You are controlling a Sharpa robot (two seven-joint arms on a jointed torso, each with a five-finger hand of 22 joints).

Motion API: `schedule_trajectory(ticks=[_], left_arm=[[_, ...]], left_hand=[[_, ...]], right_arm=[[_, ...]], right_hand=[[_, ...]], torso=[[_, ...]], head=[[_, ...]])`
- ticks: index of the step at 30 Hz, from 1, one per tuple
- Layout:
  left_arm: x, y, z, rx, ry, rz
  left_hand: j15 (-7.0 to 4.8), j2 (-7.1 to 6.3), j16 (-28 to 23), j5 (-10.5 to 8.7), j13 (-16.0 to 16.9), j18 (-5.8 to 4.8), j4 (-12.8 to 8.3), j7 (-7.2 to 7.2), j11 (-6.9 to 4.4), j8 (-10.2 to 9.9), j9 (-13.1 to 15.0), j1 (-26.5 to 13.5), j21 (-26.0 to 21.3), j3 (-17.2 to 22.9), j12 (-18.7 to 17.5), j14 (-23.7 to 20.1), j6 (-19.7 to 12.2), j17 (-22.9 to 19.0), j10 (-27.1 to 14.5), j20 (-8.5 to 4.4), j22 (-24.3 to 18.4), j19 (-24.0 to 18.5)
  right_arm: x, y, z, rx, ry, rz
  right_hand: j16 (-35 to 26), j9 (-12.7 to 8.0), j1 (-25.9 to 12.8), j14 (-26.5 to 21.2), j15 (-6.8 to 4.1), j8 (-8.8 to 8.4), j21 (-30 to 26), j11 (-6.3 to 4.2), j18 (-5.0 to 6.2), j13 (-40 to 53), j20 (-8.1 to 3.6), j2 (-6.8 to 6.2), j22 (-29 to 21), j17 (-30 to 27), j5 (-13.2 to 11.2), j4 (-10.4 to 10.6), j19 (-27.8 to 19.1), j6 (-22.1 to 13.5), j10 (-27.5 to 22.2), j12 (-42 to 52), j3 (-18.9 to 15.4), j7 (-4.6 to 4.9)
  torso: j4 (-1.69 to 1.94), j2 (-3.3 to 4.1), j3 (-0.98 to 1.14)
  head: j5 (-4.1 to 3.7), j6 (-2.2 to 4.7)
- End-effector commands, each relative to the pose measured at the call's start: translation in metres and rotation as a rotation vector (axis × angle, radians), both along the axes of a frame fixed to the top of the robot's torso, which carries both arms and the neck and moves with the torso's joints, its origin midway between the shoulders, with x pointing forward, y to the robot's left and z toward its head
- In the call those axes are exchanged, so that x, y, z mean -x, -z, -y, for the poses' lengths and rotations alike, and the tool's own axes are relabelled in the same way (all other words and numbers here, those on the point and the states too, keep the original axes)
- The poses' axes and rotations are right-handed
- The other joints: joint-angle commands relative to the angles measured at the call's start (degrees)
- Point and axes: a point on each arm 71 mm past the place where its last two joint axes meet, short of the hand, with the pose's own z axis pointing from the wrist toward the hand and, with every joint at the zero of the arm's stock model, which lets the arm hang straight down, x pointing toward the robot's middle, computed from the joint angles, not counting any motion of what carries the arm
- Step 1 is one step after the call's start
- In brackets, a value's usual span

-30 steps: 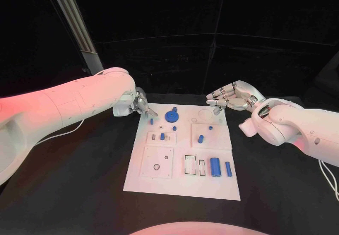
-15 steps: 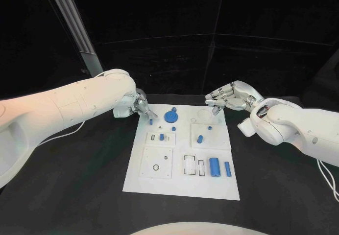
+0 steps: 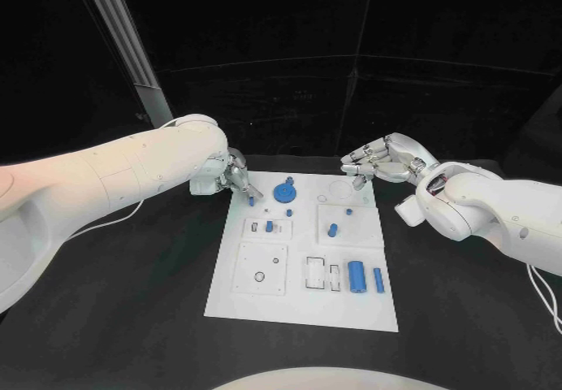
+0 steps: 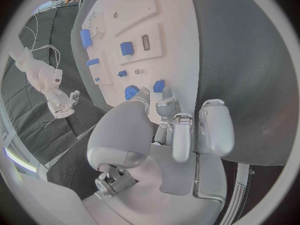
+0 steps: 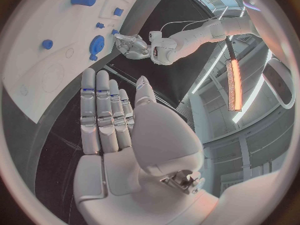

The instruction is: Assemble the parts on the task board

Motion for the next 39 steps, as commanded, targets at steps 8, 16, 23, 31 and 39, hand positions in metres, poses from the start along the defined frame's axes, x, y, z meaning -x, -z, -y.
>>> schedule_trajectory(ticks=[8,16,23,31,39], left_arm=[[0.0004,0.0007,0.0017,0.003,0.020,-0.009],[0.0008,0.0014,0.0021,0.003,0.028,-0.017],[0.0009,0.0017,0.0025,0.008,0.036,-0.021],[0.0033,0.0031,0.0053,0.035,0.064,-0.053],[0.0029,0.0019,0.0045,0.073,0.057,-0.026]], left_hand=[[0.00,0.69,0.2,0.03,0.0,0.14,-0.7,0.02,0.06,0.2,-0.2,1.5,0.2,0.1,0.3,6.0,0.6,15.1,0.5,0.01,0.1,0.1],[-0.02,1.86,0.2,0.04,-0.2,0.13,-1.4,-0.01,0.02,0.2,-0.4,2.8,0.2,0.6,0.2,6.0,0.9,15.1,0.5,-0.02,0.1,0.1],[-0.18,3.76,0.2,-0.01,-0.1,0.15,-3.0,-0.26,-0.20,0.1,-0.7,5.3,0.1,2.3,0.3,6.0,1.0,15.1,0.6,-0.13,0.1,0.1],[-0.44,5.90,0.2,-0.40,-0.1,0.09,-6.3,-0.67,-0.56,-0.1,-1.1,9.2,0.3,6.1,0.3,6.0,1.2,15.1,0.7,-0.36,0.4,0.1],[-0.62,6.52,0.2,-0.66,0.0,0.09,-10.4,-0.80,-0.74,-0.4,-1.6,12.2,0.3,11.4,0.3,6.0,1.3,15.1,1.2,-0.59,0.6,0.2]], right_arm=[[-0.0003,-0.0013,-0.0015,-0.005,-0.009,0.004],[-0.0008,-0.0012,-0.0015,-0.005,-0.008,0.004],[-0.0010,-0.0011,-0.0016,-0.005,-0.008,0.004],[-0.0012,-0.0010,-0.0019,-0.005,-0.011,0.004],[-0.0016,-0.0009,-0.0020,-0.005,-0.011,0.004]], right_hand=[[-0.3,-0.1,0.1,-0.2,0.04,-0.37,-0.3,-0.01,0.61,-0.1,0.20,0.42,-0.1,-0.1,0.4,-0.1,-0.2,-0.3,-0.2,-0.3,-0.3,-0.02],[-0.3,-0.1,0.1,-0.2,0.04,-0.37,-0.3,-0.01,0.61,-0.1,0.20,0.42,-0.1,-0.1,0.4,-0.1,-0.2,-0.3,-0.2,-0.3,-0.3,-0.02],[-0.3,-0.1,0.1,-0.2,0.03,-0.36,-0.3,-0.02,0.62,-0.1,0.20,0.51,-0.1,-0.1,0.5,-0.2,-0.2,-0.3,-0.3,-0.3,-0.3,-0.02],[-0.3,0.0,0.2,-0.2,0.03,-0.36,-0.3,-0.02,0.62,-0.1,0.21,0.63,-0.1,-0.1,0.5,-0.2,-0.2,-0.3,-0.3,-0.3,-0.2,-0.02],[-0.3,0.0,0.2,-0.2,0.03,-0.36,-0.3,-0.02,0.62,-0.1,0.21,0.63,-0.1,-0.1,0.5,-0.2,-0.2,-0.3,-0.3,-0.3,-0.2,-0.02]], torso=[[0.01,0.03,0.01],[-0.05,-0.01,0.01],[0.00,-0.01,0.01],[-0.02,0.00,0.00],[0.01,-0.03,0.00]], head=[[0.07,-0.13],[0.12,-0.26],[0.12,-0.34],[0.19,-0.57],[0.23,-0.55]])
